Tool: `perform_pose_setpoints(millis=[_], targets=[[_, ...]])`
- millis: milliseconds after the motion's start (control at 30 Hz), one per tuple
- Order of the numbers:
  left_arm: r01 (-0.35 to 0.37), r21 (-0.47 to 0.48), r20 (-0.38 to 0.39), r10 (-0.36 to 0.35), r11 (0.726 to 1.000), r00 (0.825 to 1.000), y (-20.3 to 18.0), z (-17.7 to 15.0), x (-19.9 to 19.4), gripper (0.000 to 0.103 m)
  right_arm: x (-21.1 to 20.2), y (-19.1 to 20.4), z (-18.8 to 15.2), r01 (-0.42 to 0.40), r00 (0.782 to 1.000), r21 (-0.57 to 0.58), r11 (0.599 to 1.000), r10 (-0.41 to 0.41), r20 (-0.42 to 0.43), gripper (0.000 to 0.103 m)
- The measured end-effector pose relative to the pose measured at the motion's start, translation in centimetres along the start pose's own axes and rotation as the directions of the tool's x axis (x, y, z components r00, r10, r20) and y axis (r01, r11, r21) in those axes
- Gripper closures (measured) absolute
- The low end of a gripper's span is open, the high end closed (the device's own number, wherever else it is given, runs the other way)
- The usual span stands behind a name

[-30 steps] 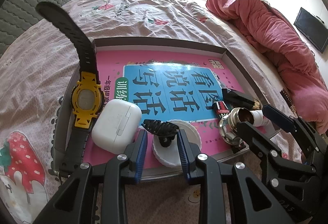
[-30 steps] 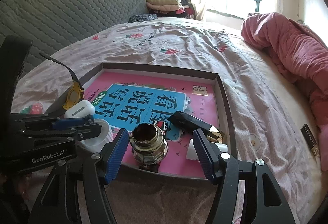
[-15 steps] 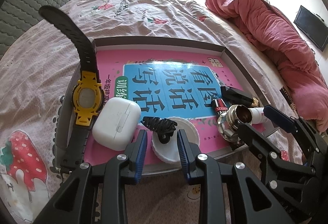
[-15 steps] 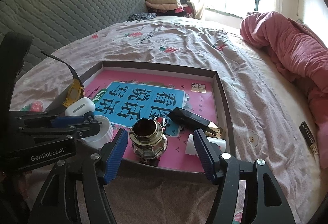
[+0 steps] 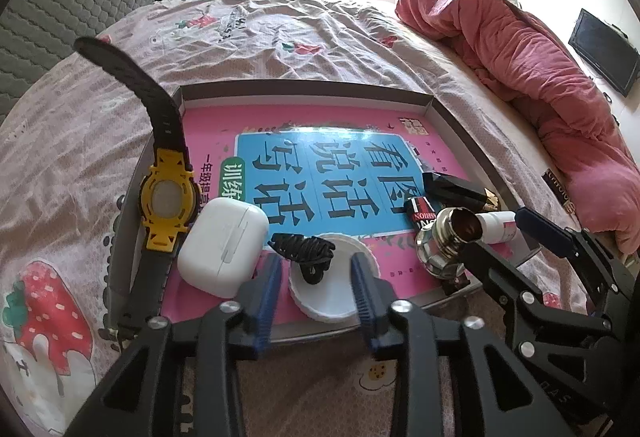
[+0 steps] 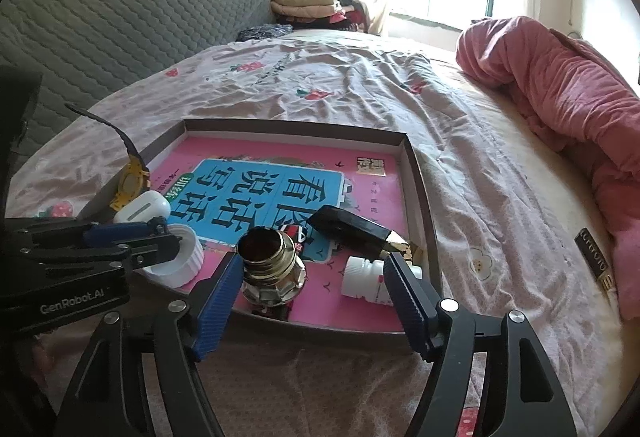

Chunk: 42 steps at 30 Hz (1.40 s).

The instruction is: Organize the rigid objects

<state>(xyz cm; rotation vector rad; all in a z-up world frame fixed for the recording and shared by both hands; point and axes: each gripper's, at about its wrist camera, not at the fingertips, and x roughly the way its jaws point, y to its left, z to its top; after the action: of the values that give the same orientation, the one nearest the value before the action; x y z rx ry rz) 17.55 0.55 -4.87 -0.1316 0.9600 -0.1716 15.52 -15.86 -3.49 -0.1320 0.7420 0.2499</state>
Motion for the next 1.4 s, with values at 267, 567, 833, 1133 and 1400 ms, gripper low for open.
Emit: perform_pose_setpoints(millis=[267,567,833,1133,1400], targets=[[0.010,-0.006,0.013,-0.010,1.000,1.000,0.1,0.1,0.0,0.055,0.1,0.0,0.1,0.002,1.000,0.002,1.000,-0.002,0.007,0.029],[0.005,-0.001,0.038,-0.005,1.000,0.999,0.1,0.2,-0.2,0.047,0.0,-0.1,0.2,0.026,0.999,-0.008,1.000,-0.026,0.025,0.029],[0.000,0.002,0.059,0.000,1.000,0.998,0.2,0.4,-0.8,0.047,-0.3,-0.2,0.3,0.051,0.998,-0.009,0.999,-0.051,0.038,0.028],[-0.019,0.002,0.098,0.019,1.000,0.995,0.0,0.6,-2.0,0.046,-1.2,0.4,0.7,0.048,0.997,-0.026,0.999,-0.046,0.056,0.028],[-0.049,-0.007,0.096,0.049,0.999,0.994,0.0,0.5,-2.5,0.039,-0.9,0.6,1.1,0.045,0.998,-0.007,0.999,-0.045,0.036,0.028]])
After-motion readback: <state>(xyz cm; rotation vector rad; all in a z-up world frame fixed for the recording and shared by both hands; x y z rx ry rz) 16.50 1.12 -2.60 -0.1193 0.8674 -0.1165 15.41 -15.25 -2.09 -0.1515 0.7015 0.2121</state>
